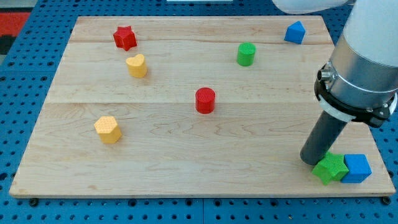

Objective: Drag the green circle to the top side of the green star

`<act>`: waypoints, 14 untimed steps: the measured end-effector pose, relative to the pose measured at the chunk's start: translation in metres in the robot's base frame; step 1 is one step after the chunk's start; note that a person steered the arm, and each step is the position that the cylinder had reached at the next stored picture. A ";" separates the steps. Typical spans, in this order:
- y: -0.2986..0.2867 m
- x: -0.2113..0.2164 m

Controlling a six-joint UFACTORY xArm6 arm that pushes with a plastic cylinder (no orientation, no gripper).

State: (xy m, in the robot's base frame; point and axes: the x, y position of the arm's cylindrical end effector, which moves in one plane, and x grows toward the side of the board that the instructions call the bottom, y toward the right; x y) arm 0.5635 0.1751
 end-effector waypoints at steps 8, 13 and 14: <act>-0.180 -0.282; -0.085 -0.269; -0.085 -0.245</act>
State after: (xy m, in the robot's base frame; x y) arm 0.3190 0.0900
